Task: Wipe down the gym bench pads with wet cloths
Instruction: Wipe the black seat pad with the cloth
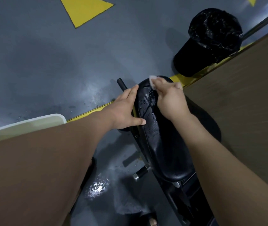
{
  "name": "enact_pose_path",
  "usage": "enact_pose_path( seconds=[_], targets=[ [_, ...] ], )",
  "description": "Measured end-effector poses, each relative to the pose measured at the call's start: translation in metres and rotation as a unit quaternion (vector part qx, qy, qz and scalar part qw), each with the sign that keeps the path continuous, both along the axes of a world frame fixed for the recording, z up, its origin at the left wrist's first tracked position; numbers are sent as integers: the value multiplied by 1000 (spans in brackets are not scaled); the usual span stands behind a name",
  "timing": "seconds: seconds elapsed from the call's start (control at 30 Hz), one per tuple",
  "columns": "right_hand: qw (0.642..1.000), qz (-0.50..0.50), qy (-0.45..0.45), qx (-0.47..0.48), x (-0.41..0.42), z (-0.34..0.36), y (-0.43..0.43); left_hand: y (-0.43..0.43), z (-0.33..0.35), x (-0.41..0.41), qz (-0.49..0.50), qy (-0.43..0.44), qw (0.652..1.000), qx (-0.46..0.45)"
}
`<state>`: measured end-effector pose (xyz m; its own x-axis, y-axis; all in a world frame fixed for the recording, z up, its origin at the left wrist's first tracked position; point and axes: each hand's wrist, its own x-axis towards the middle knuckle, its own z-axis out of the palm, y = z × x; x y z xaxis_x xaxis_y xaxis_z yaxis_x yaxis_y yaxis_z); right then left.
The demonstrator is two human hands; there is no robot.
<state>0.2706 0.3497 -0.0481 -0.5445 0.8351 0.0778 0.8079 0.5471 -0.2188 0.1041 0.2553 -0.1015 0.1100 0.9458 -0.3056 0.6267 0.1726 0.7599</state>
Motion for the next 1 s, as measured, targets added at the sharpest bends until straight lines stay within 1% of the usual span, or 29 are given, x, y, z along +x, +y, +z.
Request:
enact_pose_path(
  seconds=[0.07, 0.17, 0.23, 0.33, 0.37, 0.43, 0.5, 0.57, 0.67, 0.73, 0.8, 0.9, 1.0],
  targets=[
    [999, 48, 8, 3, 9, 0, -26, -1, -1, -2, 12, -9, 1000, 3],
    [997, 79, -21, -9, 28, 1, -39, -3, 0, -5, 23, -25, 999, -5],
    [997, 70, -38, -1, 20, 1, -24, -5, 2, -8, 15, -21, 999, -20],
    [998, 19, -66, 7, -13, 0, -1, -12, 7, -11, 3, -7, 999, -48],
    [997, 12, -78, 7, -20, -1, -4, -13, 10, -11, 19, -3, 999, -47],
    [997, 22, -76, 1, -19, -3, -26, -11, 19, -16, 90, -2, 996, -19],
    [997, 34, -67, -12, -5, -5, -54, -6, 28, -21, 171, -5, 985, 33],
    [996, 42, -64, -38, 6, -5, -70, -3, 35, -20, 206, -3, 974, 94],
    [996, 39, -4, -75, 14, 10, -74, -5, 43, -6, 163, -3, 974, 158],
    [998, 11, 40, -51, 25, 21, -82, -5, 49, 8, 132, -7, 972, 193],
    [997, -42, 65, -23, 44, 24, -95, -2, 53, 20, 93, -5, 975, 204],
    [988, -145, 44, -10, 70, 18, -121, -5, 46, 34, 11, 39, 978, 203],
    [980, -201, -14, -6, 83, 3, -136, -13, 37, 36, -1, 70, 973, 218]
  ],
)
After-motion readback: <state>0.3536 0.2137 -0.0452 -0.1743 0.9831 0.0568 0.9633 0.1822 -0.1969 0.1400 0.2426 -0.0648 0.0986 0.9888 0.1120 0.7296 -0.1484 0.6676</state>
